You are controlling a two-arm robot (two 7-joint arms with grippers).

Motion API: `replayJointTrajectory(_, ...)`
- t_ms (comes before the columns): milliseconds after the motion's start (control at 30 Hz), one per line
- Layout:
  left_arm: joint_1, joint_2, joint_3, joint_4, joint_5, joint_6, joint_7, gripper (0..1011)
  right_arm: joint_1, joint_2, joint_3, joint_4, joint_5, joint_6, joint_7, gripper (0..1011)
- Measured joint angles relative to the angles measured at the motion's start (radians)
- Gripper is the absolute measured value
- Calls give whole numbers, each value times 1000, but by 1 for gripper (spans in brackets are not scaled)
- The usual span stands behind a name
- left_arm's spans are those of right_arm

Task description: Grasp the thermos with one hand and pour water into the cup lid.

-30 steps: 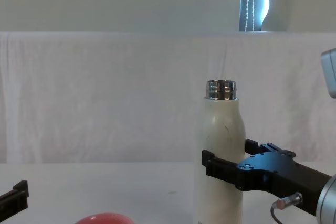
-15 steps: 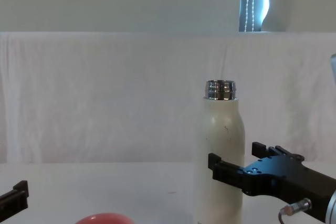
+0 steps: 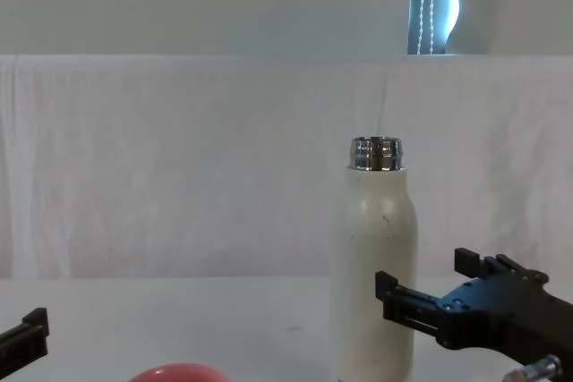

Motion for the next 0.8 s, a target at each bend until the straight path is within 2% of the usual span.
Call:
replayJointTrajectory(267,0,0,0,0,0,0,0,1001,-54,3,16,-57,-29,-1,-22,1002)
replayJointTrajectory(433,0,0,0,0,0,0,0,1001,-101,-1,30,-91,-68,-14,-53,1002)
replayJointTrajectory(800,0,0,0,0,0,0,0,1001,-160,-24,53,-105,-107,-46,-78,1002)
